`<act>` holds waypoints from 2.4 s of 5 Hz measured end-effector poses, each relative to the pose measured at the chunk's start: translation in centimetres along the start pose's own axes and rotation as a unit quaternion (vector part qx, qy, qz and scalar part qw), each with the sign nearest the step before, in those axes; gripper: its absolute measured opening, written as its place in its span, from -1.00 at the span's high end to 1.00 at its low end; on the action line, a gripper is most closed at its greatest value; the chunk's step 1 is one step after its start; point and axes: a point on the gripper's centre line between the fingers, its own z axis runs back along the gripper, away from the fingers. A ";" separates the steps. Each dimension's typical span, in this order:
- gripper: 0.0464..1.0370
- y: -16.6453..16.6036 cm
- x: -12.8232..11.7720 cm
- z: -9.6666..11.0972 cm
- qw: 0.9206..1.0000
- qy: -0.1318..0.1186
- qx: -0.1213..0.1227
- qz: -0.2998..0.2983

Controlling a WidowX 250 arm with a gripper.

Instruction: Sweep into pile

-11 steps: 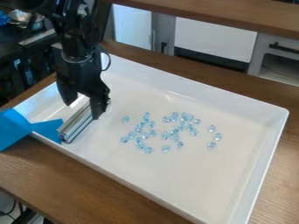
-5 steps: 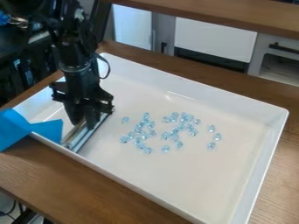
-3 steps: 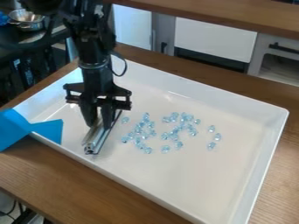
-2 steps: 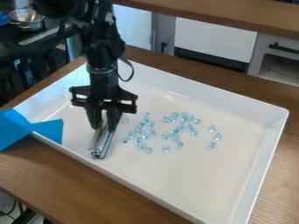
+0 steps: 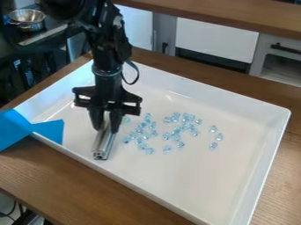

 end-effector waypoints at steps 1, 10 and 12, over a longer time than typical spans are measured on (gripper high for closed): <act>0.42 -0.8 -0.3 0.2 1.000 0.017 -0.013 0.021; 0.42 -12.2 2.2 0.9 0.998 0.038 -0.035 0.035; 0.42 -16.9 2.1 1.0 0.998 0.040 -0.044 0.026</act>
